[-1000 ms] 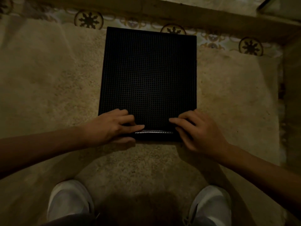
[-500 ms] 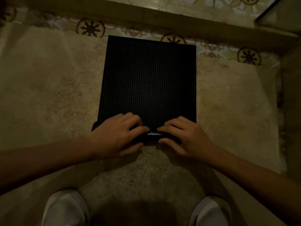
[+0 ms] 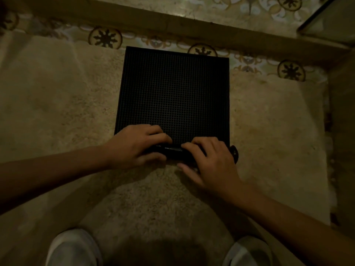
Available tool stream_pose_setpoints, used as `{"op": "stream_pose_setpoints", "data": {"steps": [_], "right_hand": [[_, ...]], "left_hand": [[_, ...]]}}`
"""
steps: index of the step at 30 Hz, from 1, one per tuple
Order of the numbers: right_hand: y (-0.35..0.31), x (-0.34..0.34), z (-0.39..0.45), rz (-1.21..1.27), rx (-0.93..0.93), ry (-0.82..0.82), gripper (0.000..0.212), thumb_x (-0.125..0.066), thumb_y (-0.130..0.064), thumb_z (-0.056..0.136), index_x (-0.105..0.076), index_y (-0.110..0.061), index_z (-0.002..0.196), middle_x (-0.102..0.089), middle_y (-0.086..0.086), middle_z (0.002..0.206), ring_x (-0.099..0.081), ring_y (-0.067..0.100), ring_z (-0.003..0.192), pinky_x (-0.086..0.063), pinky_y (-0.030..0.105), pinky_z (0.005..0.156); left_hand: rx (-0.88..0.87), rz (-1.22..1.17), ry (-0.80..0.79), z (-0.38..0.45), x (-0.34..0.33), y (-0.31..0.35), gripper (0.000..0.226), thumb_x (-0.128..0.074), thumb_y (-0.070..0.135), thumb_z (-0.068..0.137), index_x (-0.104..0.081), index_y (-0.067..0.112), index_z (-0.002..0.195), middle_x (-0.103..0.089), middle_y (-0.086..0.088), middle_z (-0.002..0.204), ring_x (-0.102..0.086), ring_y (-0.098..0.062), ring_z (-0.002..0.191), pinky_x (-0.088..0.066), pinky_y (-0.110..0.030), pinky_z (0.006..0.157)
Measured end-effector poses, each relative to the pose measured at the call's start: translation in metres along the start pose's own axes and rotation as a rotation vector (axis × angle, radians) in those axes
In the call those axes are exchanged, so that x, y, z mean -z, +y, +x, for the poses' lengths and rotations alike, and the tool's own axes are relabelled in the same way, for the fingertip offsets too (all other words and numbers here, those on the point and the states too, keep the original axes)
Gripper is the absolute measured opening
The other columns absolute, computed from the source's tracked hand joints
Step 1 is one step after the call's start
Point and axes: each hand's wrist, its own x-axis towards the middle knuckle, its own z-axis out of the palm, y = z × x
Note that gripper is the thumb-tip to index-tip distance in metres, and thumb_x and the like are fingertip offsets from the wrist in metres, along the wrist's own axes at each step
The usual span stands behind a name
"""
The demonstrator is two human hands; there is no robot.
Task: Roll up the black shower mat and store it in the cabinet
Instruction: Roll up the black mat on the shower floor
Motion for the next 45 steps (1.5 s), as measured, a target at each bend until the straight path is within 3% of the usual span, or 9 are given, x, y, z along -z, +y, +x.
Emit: {"op": "stream_pose_setpoints", "data": {"steps": [3,6,10,13,17,22,35,41,45], "right_hand": [[0.016,0.002,0.016,-0.025,0.063,-0.005,0.043,-0.058,-0.051,0.098,-0.067,-0.016,0.121,-0.065,0.007,0.108,-0.058,0.024,0.092,-0.047,0.037,0.071],[0.029,0.005,0.035,0.012,0.102,-0.049,0.043,-0.052,-0.052,0.102,-0.067,-0.018,0.122,-0.065,0.003,0.104,-0.057,0.02,0.088,-0.049,0.034,0.064],[0.032,0.002,0.045,0.044,0.076,-0.059,0.04,-0.047,-0.049,0.104,-0.069,-0.019,0.119,-0.063,0.0,0.102,-0.056,0.016,0.087,-0.05,0.035,0.058],[0.033,0.002,0.049,0.008,0.09,-0.019,0.037,-0.047,-0.046,0.104,-0.07,-0.019,0.116,-0.06,0.003,0.103,-0.054,0.019,0.087,-0.045,0.035,0.068],[0.027,-0.002,0.053,-0.179,0.074,0.071,0.037,-0.043,-0.04,0.107,-0.068,-0.016,0.119,-0.063,0.008,0.101,-0.055,0.026,0.086,-0.041,0.041,0.075],[0.016,-0.01,0.047,-0.13,0.025,0.087,0.035,-0.042,-0.036,0.105,-0.063,-0.009,0.114,-0.063,0.01,0.103,-0.055,0.027,0.088,-0.043,0.041,0.073],[0.032,-0.001,0.096,-0.144,-0.086,0.068,0.039,-0.035,-0.034,0.106,-0.061,-0.014,0.085,-0.059,0.004,0.072,-0.053,0.022,0.062,-0.038,0.034,0.047],[0.03,-0.008,0.094,-0.275,-0.072,0.134,0.032,-0.04,-0.033,0.107,-0.064,-0.011,0.103,-0.061,0.011,0.095,-0.053,0.029,0.083,-0.041,0.042,0.069],[0.036,-0.012,0.104,-0.274,-0.102,0.117,0.037,-0.033,-0.036,0.107,-0.06,-0.012,0.101,-0.057,0.011,0.09,-0.05,0.03,0.08,-0.039,0.042,0.065]], "left_hand": [[0.042,-0.037,-0.001,0.005,0.007,-0.005,0.045,-0.051,0.054,0.095,-0.059,0.024,0.128,-0.061,0.005,0.109,-0.06,-0.011,0.089,-0.05,-0.028,0.07],[0.069,0.157,0.079,0.002,-0.002,0.0,0.051,-0.041,0.049,0.1,-0.054,0.017,0.137,-0.057,-0.005,0.117,-0.059,-0.017,0.087,-0.05,-0.029,0.061],[0.141,0.426,0.176,-0.005,-0.018,0.008,0.051,-0.038,0.044,0.102,-0.05,0.012,0.14,-0.055,-0.014,0.123,-0.052,-0.033,0.106,-0.044,-0.047,0.083],[0.161,0.471,0.109,-0.004,-0.021,0.001,0.065,-0.036,0.058,0.098,-0.046,0.01,0.141,-0.053,-0.016,0.117,-0.05,-0.033,0.096,-0.041,-0.045,0.077],[0.132,0.444,0.078,0.008,-0.013,-0.009,0.062,-0.035,0.064,0.097,-0.048,0.009,0.123,-0.052,-0.014,0.106,-0.046,-0.029,0.088,-0.044,-0.043,0.07],[0.05,0.408,0.094,0.013,-0.009,-0.016,0.052,-0.03,0.057,0.102,-0.053,0.011,0.115,-0.046,-0.01,0.099,-0.041,-0.024,0.084,-0.041,-0.038,0.069],[0.254,0.523,0.201,0.024,-0.009,-0.008,0.048,-0.033,0.046,0.1,-0.053,0.005,0.114,-0.057,-0.014,0.102,-0.048,-0.031,0.083,-0.037,-0.043,0.069],[0.26,0.456,0.165,0.056,0.015,-0.027,0.039,-0.024,0.044,0.103,-0.049,0.016,0.094,-0.055,-0.005,0.085,-0.05,-0.022,0.072,-0.036,-0.034,0.057],[0.286,0.379,0.194,0.065,0.021,-0.035,0.033,-0.026,0.044,0.101,-0.045,0.018,0.093,-0.052,-0.001,0.086,-0.05,-0.018,0.071,-0.034,-0.031,0.053]]}}
